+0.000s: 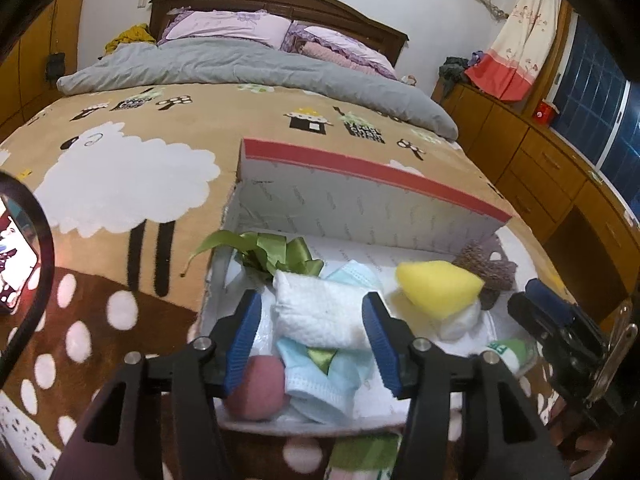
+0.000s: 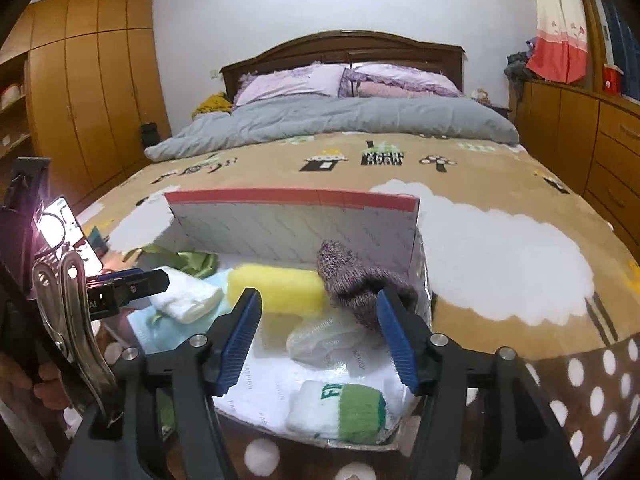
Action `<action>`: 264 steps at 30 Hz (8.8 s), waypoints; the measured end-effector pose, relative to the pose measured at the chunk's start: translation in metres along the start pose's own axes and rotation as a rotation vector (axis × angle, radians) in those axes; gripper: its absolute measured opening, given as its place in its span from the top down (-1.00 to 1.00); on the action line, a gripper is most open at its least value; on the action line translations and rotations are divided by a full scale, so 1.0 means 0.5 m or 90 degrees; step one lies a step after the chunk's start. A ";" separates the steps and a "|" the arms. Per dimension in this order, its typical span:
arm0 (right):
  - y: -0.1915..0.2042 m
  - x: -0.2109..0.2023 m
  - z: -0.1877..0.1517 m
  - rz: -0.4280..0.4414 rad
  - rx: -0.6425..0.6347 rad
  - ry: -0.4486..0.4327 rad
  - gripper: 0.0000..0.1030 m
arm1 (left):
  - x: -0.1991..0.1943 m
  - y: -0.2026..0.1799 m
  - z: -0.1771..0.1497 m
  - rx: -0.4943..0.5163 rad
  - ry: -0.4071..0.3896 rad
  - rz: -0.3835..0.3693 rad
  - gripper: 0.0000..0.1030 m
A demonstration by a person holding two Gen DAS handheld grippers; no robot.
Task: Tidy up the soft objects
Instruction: 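Open both tools to drop the towel and grey sock into the shoebox, then move both tools back to the pile, left tool toward the green 'FIRST' sock, then close the left tool on the green 'FIRST' sock while the right tool grasps the beige sponge pad, then lift and carry the sock and beige pad over the shoebox with both tools, then open both tools to drop the sock and beige pad into the shoebox, then move both tools back to the orange cloth and patterned pouch on the blanket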
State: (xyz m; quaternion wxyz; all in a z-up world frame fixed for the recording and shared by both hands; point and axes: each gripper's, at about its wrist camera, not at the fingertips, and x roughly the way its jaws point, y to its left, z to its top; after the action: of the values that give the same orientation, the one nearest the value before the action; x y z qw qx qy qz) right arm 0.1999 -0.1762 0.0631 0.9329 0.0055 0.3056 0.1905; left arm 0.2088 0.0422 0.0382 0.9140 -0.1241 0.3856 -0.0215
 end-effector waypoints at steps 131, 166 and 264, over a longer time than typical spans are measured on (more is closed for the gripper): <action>0.175 -0.120 -0.230 0.145 -0.002 0.144 0.35 | -0.175 0.006 -0.192 0.004 0.026 -0.044 0.51; 0.095 -0.162 -0.097 0.095 -0.005 0.044 0.35 | -0.167 -0.091 -0.101 0.061 -0.011 -0.064 0.51; 0.017 -0.126 -0.074 0.026 0.033 0.006 0.01 | -0.119 -0.109 -0.116 0.100 0.020 -0.036 -0.08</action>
State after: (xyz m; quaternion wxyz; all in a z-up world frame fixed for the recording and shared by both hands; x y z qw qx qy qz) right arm 0.1291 -0.1949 0.0697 0.9268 0.0352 0.3148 0.2017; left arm 0.1289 -0.0146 0.0541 0.9140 -0.0628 0.3930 -0.0790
